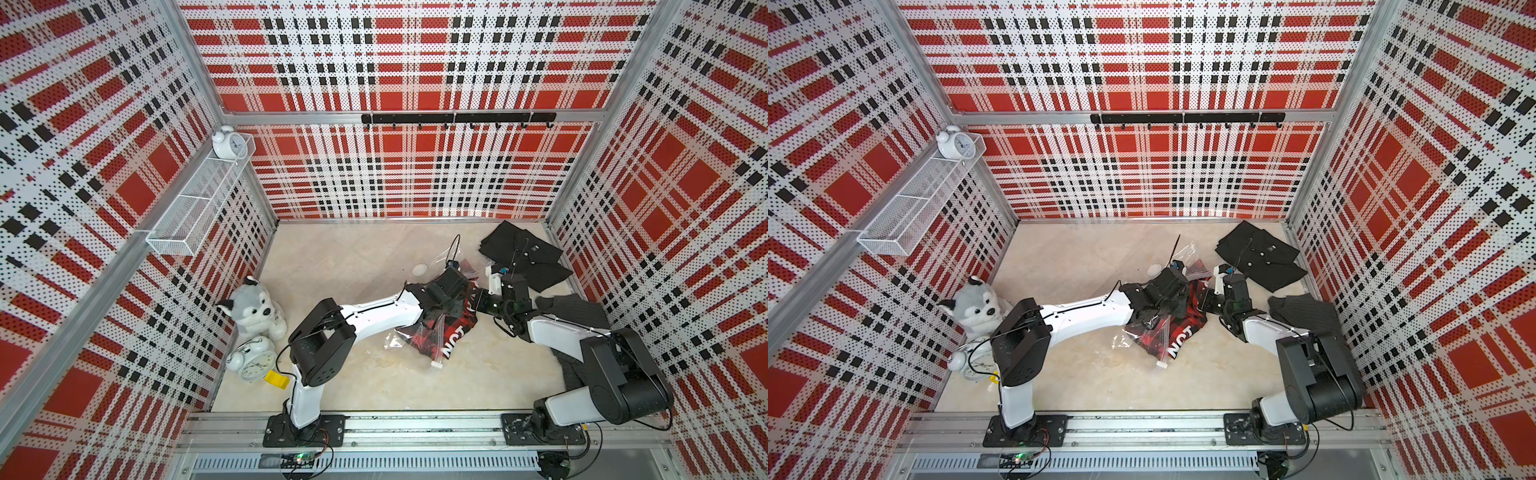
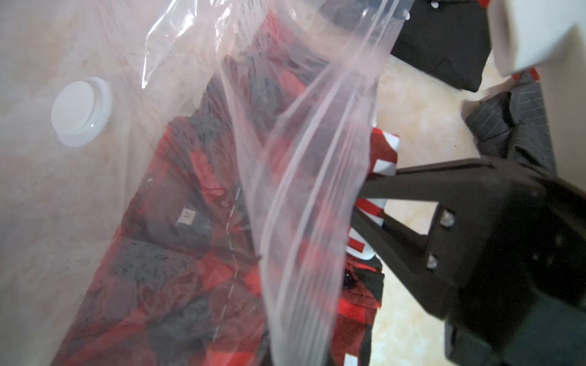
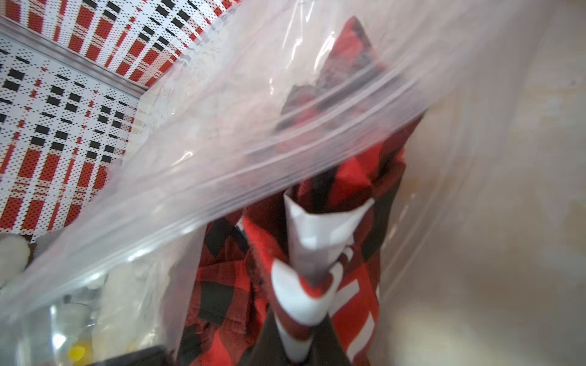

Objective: Place the folded shirt into the vacuum bag
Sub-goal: Place the shirt in the vacuum bag.

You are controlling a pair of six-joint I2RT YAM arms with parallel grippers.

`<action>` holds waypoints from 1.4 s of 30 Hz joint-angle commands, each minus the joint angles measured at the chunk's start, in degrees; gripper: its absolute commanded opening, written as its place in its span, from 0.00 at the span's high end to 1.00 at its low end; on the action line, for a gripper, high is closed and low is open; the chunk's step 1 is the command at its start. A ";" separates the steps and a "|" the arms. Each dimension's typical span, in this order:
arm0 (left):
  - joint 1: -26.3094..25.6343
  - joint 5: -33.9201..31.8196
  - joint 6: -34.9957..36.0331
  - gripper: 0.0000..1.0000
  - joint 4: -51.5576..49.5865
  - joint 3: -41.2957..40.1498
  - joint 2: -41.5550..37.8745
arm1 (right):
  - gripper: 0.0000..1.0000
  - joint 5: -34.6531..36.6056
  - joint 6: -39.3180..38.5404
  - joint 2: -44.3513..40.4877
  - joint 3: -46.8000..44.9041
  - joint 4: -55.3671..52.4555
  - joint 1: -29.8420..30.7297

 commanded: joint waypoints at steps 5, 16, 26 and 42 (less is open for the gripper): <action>0.12 -1.72 0.05 0.97 0.71 1.27 -0.83 | 0.92 5.42 0.51 -4.46 -6.37 2.11 1.18; -1.52 -12.37 0.64 0.59 -5.20 4.53 3.82 | 0.83 14.63 3.33 -3.39 -4.16 -7.70 0.53; -3.61 -20.89 2.22 0.39 -14.30 17.02 12.97 | 0.49 16.78 3.96 -6.27 -4.21 -10.60 0.33; -2.20 -16.07 4.88 0.50 -14.99 27.67 20.15 | 0.18 5.85 3.20 0.82 -0.52 -7.09 -9.35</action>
